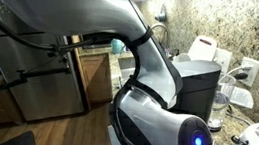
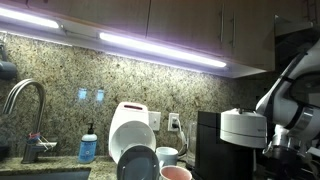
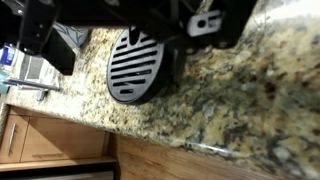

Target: Remove the cup holder from the coffee machine.

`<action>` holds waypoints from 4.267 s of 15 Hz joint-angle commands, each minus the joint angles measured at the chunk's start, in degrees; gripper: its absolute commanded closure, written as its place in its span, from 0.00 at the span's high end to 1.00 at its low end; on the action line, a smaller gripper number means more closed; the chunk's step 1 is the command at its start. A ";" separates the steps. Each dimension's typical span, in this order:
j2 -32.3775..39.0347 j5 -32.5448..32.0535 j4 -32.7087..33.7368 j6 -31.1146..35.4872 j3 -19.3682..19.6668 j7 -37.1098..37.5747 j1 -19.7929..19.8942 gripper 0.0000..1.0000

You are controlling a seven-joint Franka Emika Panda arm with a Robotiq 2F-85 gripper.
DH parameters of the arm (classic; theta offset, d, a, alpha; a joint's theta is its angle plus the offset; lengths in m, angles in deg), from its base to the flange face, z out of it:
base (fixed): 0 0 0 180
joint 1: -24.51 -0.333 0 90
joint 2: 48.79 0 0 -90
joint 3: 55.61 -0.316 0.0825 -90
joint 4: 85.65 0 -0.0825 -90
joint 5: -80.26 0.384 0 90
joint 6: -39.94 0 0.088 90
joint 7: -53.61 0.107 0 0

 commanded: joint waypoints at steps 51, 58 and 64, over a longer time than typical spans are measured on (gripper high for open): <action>5.97 -4.58 6.55 -2.25 -0.44 5.13 0.37 1.00; 6.95 -4.79 8.82 -3.51 0.72 8.98 2.58 1.00; 6.43 -4.87 8.46 -4.24 1.36 8.93 4.32 1.00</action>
